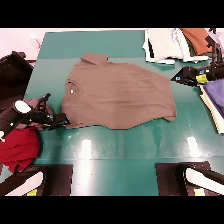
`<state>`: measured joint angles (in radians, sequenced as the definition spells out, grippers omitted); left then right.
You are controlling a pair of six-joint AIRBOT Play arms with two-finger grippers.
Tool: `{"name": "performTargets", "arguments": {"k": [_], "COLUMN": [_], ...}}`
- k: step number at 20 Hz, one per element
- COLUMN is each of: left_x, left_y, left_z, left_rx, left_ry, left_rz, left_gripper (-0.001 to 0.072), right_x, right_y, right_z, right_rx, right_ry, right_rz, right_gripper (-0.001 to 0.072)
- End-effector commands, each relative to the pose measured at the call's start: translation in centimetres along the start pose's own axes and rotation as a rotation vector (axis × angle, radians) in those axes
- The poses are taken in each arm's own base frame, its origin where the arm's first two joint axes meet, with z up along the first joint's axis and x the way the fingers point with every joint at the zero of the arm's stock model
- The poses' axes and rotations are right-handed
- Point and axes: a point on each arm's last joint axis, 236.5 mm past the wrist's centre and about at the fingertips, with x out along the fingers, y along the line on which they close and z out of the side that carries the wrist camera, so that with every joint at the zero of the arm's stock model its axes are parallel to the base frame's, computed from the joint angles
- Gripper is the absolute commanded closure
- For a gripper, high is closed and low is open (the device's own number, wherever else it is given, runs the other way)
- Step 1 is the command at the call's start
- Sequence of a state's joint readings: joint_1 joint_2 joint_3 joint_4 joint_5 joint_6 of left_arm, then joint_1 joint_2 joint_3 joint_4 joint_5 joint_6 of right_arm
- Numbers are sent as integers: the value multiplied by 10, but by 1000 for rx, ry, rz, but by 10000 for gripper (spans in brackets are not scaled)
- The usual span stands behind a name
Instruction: Fold the shirts.
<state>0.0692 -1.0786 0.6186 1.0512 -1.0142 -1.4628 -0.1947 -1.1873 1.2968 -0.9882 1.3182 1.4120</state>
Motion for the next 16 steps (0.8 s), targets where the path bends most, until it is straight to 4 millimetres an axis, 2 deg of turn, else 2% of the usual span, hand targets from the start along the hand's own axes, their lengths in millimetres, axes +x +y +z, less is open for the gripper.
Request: {"name": "performTargets", "arguments": {"k": [1, 2, 3, 4, 6, 8, 10, 11, 12, 13, 16], "left_x": [10, 10, 9, 5, -9, -30, -48, -52, -54, -54, -53], "left_y": [-7, -8, -8, -11, -21, -33, -44, -47, -48, -48, -48], "left_z": [-11, -11, -9, -4, 9, 27, 40, 45, 48, 49, 48], "left_rx": [-10, -9, -7, 0, 34, 84, 119, 126, 127, 123, 122], "left_ry": [13, 13, 10, 0, -30, -87, -132, -146, -156, -161, -156], "left_rz": [-59, -59, -60, -63, -73, -74, -82, -85, -87, -87, -88], "left_gripper": [211, 284, 517, 677, 684, 684, 683, 684, 684, 684, 683], "right_x": [0, 0, 0, -2, -3, -2, 1, 6, 14, 25, 62], "right_y": [0, 0, -2, -6, -26, -70, -118, -133, -142, -146, -141], "right_z": [2, 2, 0, -3, -25, -61, -106, -130, -150, -167, -188], "right_rx": [0, 0, -1, -9, 34, 118, 220, 286, 344, 384, 462], "right_ry": [-9, -8, -1, 13, 79, 154, 226, 263, 291, 315, 341], "right_rz": [-1, -1, -9, -14, -25, -108, -202, -207, -191, -167, -80], "right_gripper": [267, 268, 267, 267, 267, 267, 254, 175, 145, 148, 159]}}
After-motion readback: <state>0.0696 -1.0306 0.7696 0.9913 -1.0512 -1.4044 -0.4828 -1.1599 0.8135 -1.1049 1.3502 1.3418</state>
